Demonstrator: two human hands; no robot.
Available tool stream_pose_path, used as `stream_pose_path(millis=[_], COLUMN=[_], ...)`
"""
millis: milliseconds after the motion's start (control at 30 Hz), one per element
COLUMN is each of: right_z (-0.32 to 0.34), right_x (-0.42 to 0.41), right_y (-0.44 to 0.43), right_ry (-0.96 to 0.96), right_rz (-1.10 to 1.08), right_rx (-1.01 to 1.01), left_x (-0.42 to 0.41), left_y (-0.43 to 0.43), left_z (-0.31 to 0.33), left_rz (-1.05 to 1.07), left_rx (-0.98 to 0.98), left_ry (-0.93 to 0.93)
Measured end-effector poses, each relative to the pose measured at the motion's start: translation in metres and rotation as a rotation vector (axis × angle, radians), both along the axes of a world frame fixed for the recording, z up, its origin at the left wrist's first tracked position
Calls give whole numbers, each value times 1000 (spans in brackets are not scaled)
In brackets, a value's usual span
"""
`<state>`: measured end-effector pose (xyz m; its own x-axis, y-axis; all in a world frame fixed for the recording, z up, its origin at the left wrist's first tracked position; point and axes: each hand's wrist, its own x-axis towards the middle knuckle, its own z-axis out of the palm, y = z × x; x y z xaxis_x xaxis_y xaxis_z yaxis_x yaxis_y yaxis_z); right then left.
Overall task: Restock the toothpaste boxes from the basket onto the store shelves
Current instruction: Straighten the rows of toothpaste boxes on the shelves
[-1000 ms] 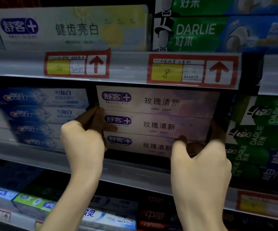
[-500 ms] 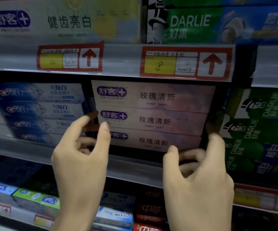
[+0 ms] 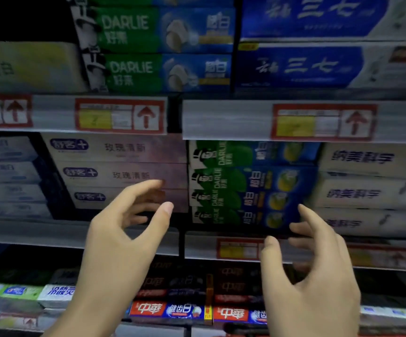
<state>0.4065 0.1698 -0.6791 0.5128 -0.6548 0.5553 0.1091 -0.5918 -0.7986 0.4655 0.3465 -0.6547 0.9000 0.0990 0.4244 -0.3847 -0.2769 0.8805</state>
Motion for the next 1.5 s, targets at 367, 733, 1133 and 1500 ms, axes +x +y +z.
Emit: stream_pose_path(millis=[367, 733, 1133, 1500], right_z=[0, 0, -3, 2], right_x=[-14, 22, 39, 43], right_y=[-73, -76, -73, -70], right_ry=[175, 113, 14, -21], right_rz=[103, 179, 123, 55], right_rx=[206, 157, 268, 278], left_x=[14, 34, 46, 49], left_y=[-48, -60, -59, -57], left_z=[-16, -33, -30, -28], left_rz=[111, 83, 75, 123], left_rx=[-58, -184, -358, -440], left_ry=[-33, -50, -48, 2])
